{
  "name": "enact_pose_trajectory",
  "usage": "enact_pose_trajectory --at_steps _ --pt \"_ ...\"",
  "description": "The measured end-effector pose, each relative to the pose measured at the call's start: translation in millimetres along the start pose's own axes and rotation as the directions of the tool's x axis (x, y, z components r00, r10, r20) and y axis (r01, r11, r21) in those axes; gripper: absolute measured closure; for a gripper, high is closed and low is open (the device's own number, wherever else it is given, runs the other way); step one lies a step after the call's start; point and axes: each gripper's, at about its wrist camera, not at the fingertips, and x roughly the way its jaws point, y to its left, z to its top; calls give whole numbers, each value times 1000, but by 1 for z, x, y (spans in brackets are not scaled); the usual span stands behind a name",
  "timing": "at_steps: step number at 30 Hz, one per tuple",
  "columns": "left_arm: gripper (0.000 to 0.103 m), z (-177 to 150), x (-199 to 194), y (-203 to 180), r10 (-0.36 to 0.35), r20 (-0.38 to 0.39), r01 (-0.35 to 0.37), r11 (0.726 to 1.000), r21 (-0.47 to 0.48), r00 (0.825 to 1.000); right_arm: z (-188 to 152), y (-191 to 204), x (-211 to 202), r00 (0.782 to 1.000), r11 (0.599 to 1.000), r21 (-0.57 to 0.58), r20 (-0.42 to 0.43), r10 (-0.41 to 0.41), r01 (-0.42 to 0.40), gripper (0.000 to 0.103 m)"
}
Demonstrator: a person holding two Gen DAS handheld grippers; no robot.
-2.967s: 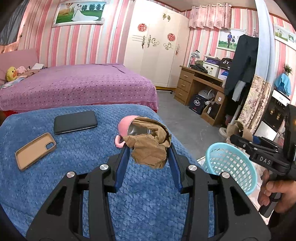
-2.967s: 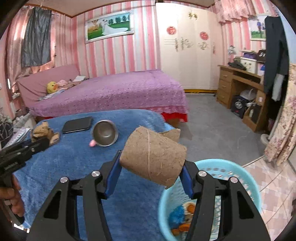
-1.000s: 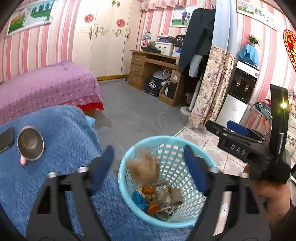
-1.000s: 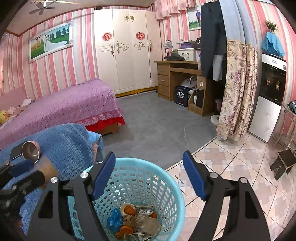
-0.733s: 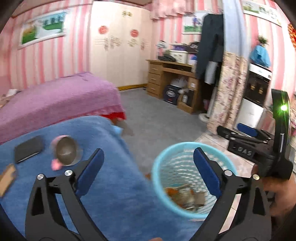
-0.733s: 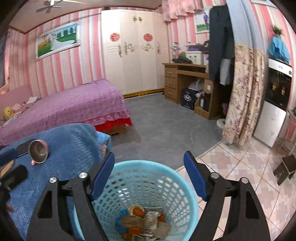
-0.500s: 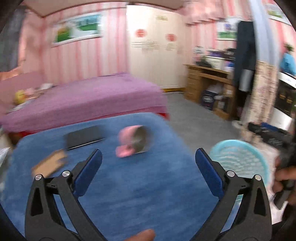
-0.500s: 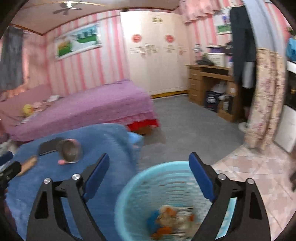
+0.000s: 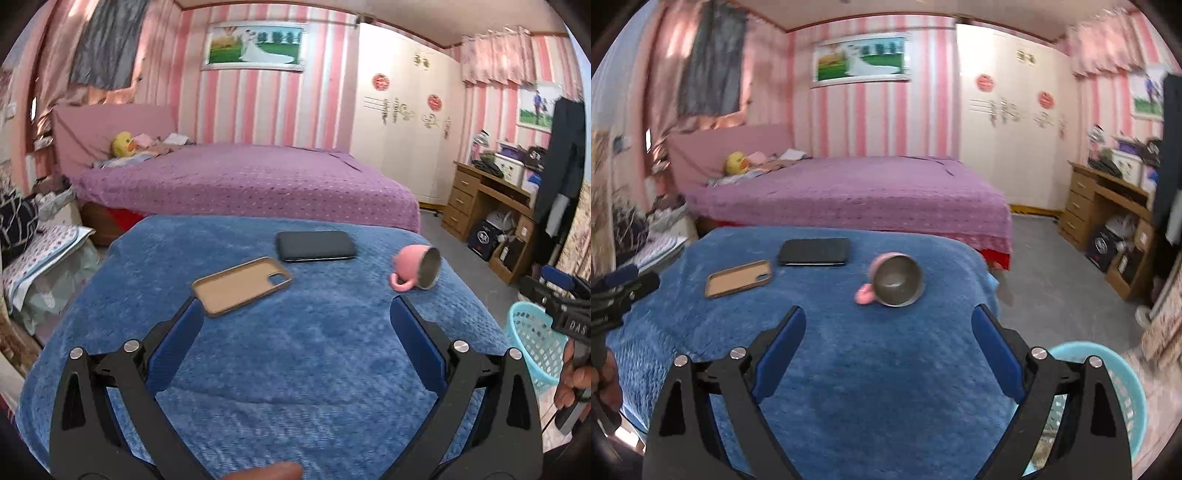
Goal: Collect trash
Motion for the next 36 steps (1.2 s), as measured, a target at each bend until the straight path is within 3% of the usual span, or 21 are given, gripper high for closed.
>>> enact_pose_trajectory --at_steps 4,7,12,15,26,36 --pt "5 0 0 14 -24 23 25 999 -29 999 1 23 7 1000 1000 -16 -7 23 -24 13" --pt "5 1 1 13 7 43 -5 999 -40 999 3 35 9 999 999 -28 -4 35 -35 13" --pt "5 -3 -1 2 32 92 -37 998 51 995 5 51 14 998 997 -41 -5 58 -58 13" --pt "5 -4 3 2 45 79 -50 996 69 996 5 54 14 998 997 -47 -6 65 -65 13" --pt "5 -1 6 12 53 47 -53 999 5 997 1 35 3 999 999 -18 -9 47 -47 13" --pt "5 -1 12 -3 56 44 -57 998 22 997 1 16 -4 999 999 19 -3 37 -37 13"
